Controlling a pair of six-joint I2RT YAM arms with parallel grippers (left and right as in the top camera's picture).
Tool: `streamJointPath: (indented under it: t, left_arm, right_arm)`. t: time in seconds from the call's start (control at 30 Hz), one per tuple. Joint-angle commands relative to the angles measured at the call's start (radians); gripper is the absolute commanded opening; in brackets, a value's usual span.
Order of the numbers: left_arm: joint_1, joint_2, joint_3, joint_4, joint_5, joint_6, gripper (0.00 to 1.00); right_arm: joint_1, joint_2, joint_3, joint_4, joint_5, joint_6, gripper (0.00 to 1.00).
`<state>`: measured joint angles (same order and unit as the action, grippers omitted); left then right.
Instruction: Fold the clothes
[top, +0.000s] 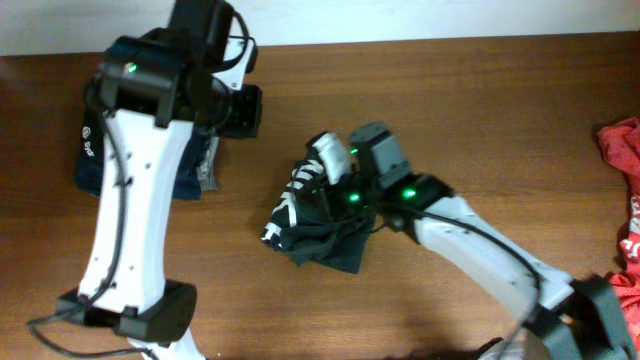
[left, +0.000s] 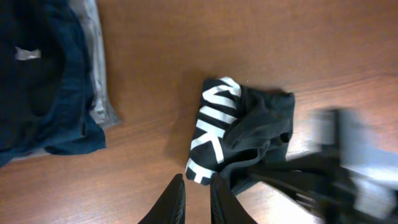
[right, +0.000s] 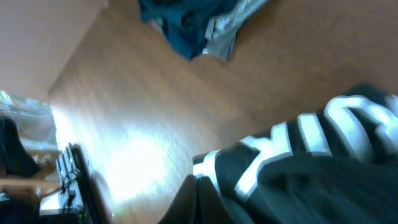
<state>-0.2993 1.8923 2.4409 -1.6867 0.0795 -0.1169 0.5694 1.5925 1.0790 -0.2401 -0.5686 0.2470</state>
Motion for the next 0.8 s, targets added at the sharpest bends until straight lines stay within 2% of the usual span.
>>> streamJointPath:
  t: [0.0,0.07,0.17,0.37,0.5,0.6,0.63,0.77]
  left_arm:
    - [0.003,-0.039,0.013,-0.001,0.010,0.037,0.16]
    - [0.003,-0.048,0.013,-0.001,0.010,0.043,0.16]
    - [0.003,-0.051,0.013,-0.001,0.003,0.044,0.18]
    - [0.003,-0.051,0.010,-0.001,-0.031,0.073,0.34]
    - [0.003,-0.051,0.010,-0.001,-0.054,0.073,0.42]
    - [0.003,-0.051,0.010,-0.001,-0.054,0.083,0.47]
    - [0.003,-0.051,0.010,-0.001,-0.056,0.088,0.54]
    - [0.003,-0.051,0.010,-0.001,-0.069,0.087,0.55]
  right_arm:
    - [0.027,0.154,0.004,0.100,0.096,0.162,0.04]
    - [0.007,0.231,0.005,0.109,0.139,0.197,0.04]
    - [-0.064,0.243,0.005,0.016,0.187,0.206,0.04]
    - [-0.318,0.083,0.007,-0.190,0.208,0.116,0.04]
    - [-0.398,0.031,0.007,-0.287,0.193,0.076,0.04]
    - [-0.405,-0.004,0.007,-0.349,0.060,-0.011,0.04]
    - [-0.391,-0.018,0.007,-0.364,0.002,-0.039,0.04]
    - [-0.233,-0.049,0.007,-0.403,-0.101,-0.086,0.05]
